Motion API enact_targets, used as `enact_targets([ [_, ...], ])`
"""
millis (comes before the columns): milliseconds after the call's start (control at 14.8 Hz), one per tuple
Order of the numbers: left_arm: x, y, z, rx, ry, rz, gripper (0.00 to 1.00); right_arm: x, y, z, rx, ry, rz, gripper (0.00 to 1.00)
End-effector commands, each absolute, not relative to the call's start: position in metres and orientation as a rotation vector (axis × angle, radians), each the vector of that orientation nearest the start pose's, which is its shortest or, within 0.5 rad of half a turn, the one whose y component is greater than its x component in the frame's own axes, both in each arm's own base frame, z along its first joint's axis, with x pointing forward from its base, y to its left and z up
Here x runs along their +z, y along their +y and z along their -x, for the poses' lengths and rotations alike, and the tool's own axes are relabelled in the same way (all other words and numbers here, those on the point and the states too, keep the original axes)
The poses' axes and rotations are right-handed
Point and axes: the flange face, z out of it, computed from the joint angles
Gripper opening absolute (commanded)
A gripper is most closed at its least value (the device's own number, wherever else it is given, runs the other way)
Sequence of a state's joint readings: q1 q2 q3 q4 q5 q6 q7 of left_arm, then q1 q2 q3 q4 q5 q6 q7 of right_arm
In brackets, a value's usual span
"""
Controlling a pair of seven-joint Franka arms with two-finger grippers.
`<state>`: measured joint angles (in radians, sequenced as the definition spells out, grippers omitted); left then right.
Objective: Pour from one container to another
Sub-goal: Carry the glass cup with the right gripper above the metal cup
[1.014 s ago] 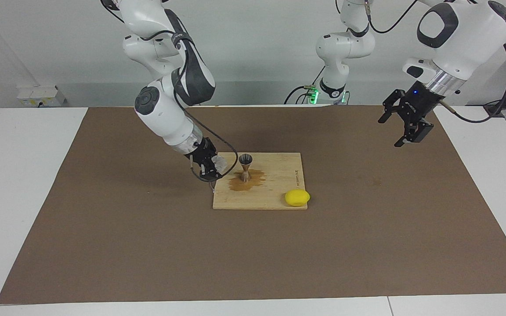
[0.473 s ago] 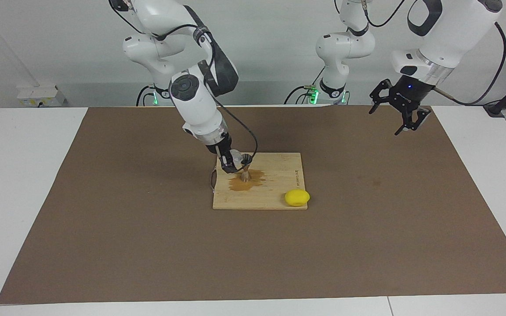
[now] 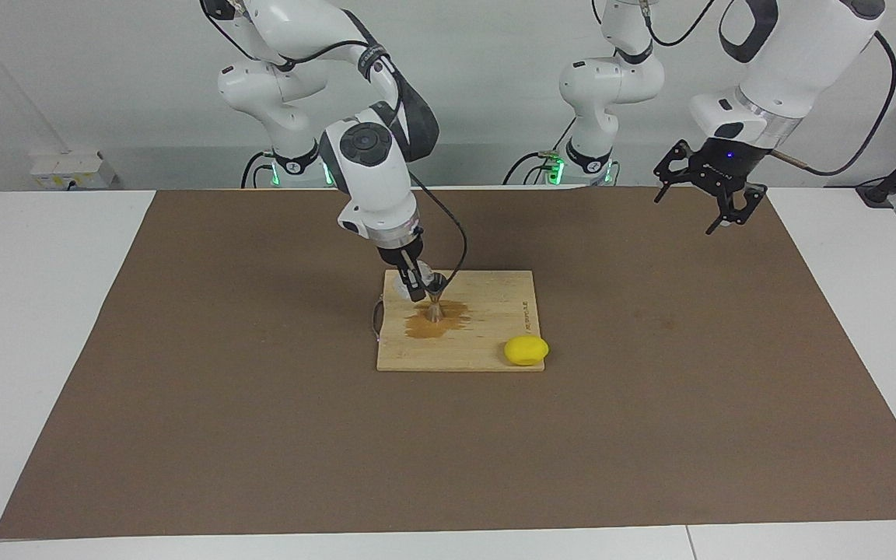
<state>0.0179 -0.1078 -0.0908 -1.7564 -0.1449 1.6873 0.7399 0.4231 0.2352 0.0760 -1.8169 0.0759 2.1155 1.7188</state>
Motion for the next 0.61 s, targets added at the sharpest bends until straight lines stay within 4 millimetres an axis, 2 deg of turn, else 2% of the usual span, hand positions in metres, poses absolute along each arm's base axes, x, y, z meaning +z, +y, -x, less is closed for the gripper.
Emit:
enact_targets([
  [0, 0.616, -0.047, -0.521, -0.131, 1.215, 2.994, 1.00, 0.421, 0.312, -0.544, -0.033, 1.765, 2.554, 0.00],
  [541, 0.615, -0.049, -0.515, -0.088, 1.184, 3.016, 1.00, 0.424, 0.325, -0.533, -0.225, 1.659, 2.702, 0.00],
])
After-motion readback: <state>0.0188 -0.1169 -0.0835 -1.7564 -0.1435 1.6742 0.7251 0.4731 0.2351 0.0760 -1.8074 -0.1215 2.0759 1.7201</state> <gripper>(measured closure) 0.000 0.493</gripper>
